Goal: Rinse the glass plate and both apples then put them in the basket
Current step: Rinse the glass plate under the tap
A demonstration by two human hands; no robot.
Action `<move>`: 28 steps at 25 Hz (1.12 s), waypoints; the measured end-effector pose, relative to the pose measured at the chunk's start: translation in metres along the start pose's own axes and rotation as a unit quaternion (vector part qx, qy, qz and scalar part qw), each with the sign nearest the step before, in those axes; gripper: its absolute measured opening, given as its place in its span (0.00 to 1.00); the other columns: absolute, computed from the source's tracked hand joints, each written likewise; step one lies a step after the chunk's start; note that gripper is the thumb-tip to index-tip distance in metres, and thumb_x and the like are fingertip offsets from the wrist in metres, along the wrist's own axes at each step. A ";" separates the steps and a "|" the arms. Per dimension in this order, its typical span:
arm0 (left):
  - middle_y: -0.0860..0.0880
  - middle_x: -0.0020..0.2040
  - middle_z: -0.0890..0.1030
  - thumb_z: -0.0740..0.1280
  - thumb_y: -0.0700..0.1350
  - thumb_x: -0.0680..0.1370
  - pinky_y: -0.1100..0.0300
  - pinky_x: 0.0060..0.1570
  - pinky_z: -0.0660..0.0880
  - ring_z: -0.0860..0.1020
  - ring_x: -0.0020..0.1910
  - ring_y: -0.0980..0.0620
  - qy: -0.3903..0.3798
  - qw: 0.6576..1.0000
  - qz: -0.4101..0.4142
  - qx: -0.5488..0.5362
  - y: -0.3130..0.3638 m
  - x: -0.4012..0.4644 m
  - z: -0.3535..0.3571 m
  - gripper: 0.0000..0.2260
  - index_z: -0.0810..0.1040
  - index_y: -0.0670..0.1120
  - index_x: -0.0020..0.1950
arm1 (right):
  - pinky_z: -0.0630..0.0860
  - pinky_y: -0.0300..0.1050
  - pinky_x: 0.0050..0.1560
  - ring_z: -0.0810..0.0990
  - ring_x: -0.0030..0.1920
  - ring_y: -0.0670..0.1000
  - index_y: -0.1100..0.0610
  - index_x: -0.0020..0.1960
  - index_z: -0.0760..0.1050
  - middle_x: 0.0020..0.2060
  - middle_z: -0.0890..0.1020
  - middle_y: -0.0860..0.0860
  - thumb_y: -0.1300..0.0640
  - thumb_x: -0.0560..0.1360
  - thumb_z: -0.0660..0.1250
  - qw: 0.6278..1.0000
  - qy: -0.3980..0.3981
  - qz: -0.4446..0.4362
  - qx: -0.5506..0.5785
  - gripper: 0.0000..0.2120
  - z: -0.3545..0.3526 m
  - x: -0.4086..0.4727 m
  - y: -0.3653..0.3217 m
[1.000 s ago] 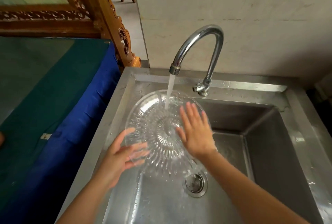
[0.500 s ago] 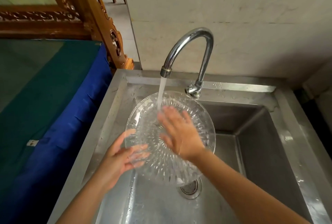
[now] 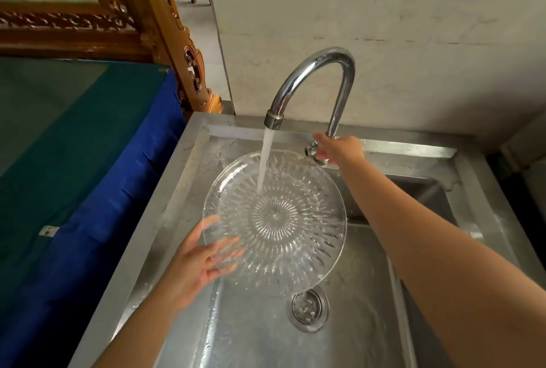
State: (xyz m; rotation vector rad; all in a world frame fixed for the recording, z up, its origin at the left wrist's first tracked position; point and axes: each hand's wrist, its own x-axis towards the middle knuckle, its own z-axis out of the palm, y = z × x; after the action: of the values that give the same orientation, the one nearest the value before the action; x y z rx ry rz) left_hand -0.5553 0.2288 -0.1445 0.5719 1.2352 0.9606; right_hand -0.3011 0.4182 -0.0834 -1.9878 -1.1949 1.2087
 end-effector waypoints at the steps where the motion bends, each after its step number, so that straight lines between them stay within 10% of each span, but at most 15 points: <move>1: 0.42 0.53 0.84 0.60 0.34 0.77 0.48 0.47 0.81 0.82 0.53 0.40 -0.004 1.000 -0.005 -0.001 -0.003 0.001 0.001 0.21 0.68 0.53 0.66 | 0.79 0.48 0.53 0.83 0.34 0.45 0.58 0.36 0.77 0.39 0.85 0.52 0.47 0.71 0.69 1.000 -0.008 0.000 -0.005 0.14 0.005 0.005 -0.002; 5: 0.43 0.54 0.84 0.60 0.35 0.77 0.51 0.45 0.81 0.82 0.54 0.41 -0.013 1.000 -0.019 0.006 -0.013 0.003 0.001 0.20 0.70 0.55 0.64 | 0.79 0.53 0.55 0.84 0.48 0.55 0.61 0.44 0.77 0.46 0.85 0.57 0.53 0.71 0.68 1.000 0.002 0.019 -0.004 0.10 0.017 0.018 -0.002; 10: 0.44 0.55 0.84 0.60 0.34 0.77 0.50 0.45 0.81 0.82 0.54 0.41 -0.022 0.999 -0.041 -0.008 -0.023 0.000 -0.003 0.20 0.72 0.58 0.61 | 0.79 0.46 0.48 0.81 0.39 0.49 0.64 0.53 0.78 0.38 0.83 0.54 0.56 0.72 0.69 0.997 -0.027 0.017 0.071 0.14 0.015 0.012 0.007; 17: 0.43 0.55 0.84 0.59 0.34 0.78 0.49 0.49 0.81 0.82 0.55 0.41 -0.016 0.999 -0.034 0.009 -0.019 0.000 -0.005 0.20 0.70 0.57 0.63 | 0.77 0.43 0.47 0.79 0.45 0.51 0.62 0.59 0.76 0.52 0.81 0.56 0.58 0.75 0.66 0.992 -0.057 0.040 0.108 0.15 0.014 -0.007 0.039; 21: 0.43 0.56 0.83 0.58 0.34 0.79 0.50 0.49 0.81 0.82 0.55 0.41 -0.021 0.999 -0.019 0.019 -0.015 -0.003 -0.010 0.21 0.69 0.57 0.64 | 0.80 0.48 0.44 0.80 0.45 0.51 0.51 0.57 0.74 0.50 0.80 0.52 0.51 0.75 0.64 0.971 -0.222 0.035 0.075 0.11 -0.003 -0.028 0.062; 28: 0.50 0.51 0.85 0.60 0.35 0.78 0.55 0.41 0.82 0.84 0.50 0.46 -0.001 0.989 0.076 0.126 -0.006 -0.012 -0.002 0.19 0.69 0.56 0.63 | 0.82 0.53 0.46 0.83 0.45 0.54 0.56 0.60 0.70 0.49 0.82 0.57 0.76 0.73 0.60 0.967 -0.231 -0.082 0.070 0.22 -0.029 -0.064 0.104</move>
State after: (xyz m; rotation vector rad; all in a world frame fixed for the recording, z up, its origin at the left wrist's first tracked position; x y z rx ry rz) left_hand -0.5560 0.2154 -0.1438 0.8771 1.3353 0.9357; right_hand -0.2458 0.3125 -0.1229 -1.5145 -1.4125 1.6725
